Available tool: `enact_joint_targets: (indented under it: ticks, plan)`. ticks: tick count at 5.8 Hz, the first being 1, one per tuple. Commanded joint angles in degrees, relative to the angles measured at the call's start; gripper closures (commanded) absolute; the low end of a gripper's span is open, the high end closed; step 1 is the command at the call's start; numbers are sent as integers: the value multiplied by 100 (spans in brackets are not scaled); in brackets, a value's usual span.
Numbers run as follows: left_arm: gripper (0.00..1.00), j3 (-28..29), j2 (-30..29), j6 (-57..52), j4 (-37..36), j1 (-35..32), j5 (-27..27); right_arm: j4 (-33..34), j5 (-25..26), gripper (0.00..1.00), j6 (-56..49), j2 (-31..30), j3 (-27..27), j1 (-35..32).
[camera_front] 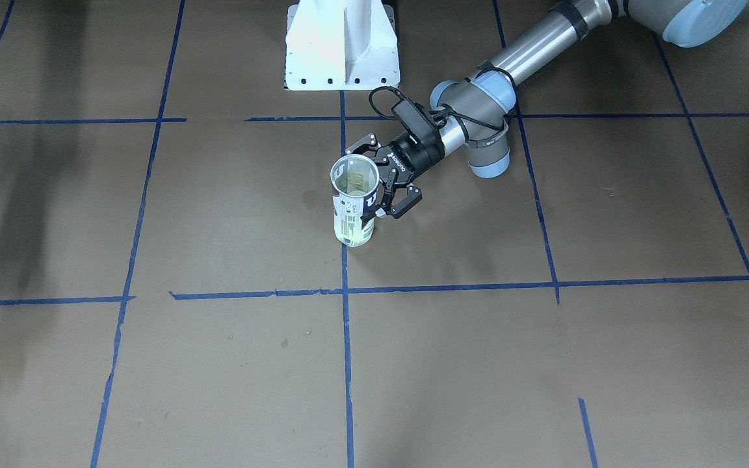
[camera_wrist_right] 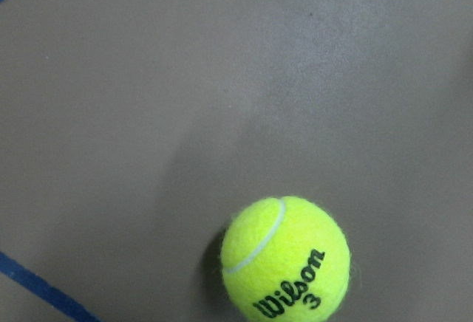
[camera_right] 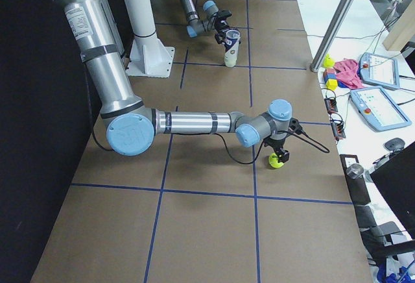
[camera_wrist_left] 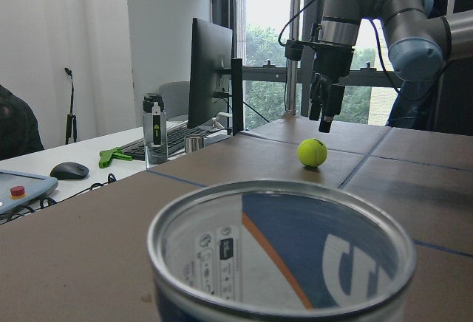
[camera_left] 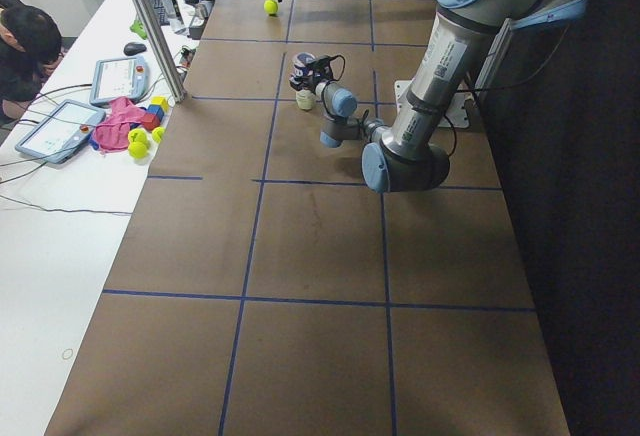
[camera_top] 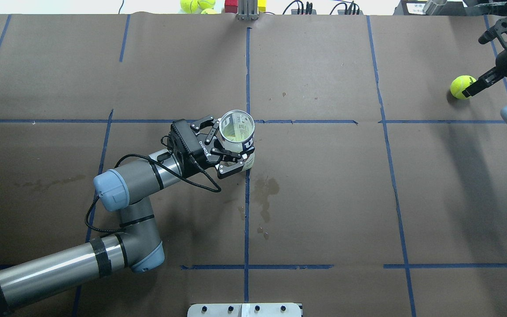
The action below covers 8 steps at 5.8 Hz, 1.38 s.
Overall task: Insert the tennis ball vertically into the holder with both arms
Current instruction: 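Raise the right gripper and move it to the other yellow ball, then grasp the second yellow tennis ball with the right gripper and lift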
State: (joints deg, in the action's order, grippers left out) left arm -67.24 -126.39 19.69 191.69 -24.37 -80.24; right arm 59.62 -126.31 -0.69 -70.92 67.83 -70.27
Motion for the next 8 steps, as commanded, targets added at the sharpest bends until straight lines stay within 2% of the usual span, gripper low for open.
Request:
enact_joint_targets:
  ticks: [1,5,7,8]
  plan:
    - [7,0,0,-9,0,29,0,-82,185,0,-1,43,-199,136]
    - [7,0,0,-9,-9,29,0,-56,440,0,-10,131,-446,242]
    - [7,0,9,-9,0,29,0,-47,694,1,-1,446,-804,242]
    - [7,0,9,-9,0,29,0,-47,695,5,34,474,-806,242]
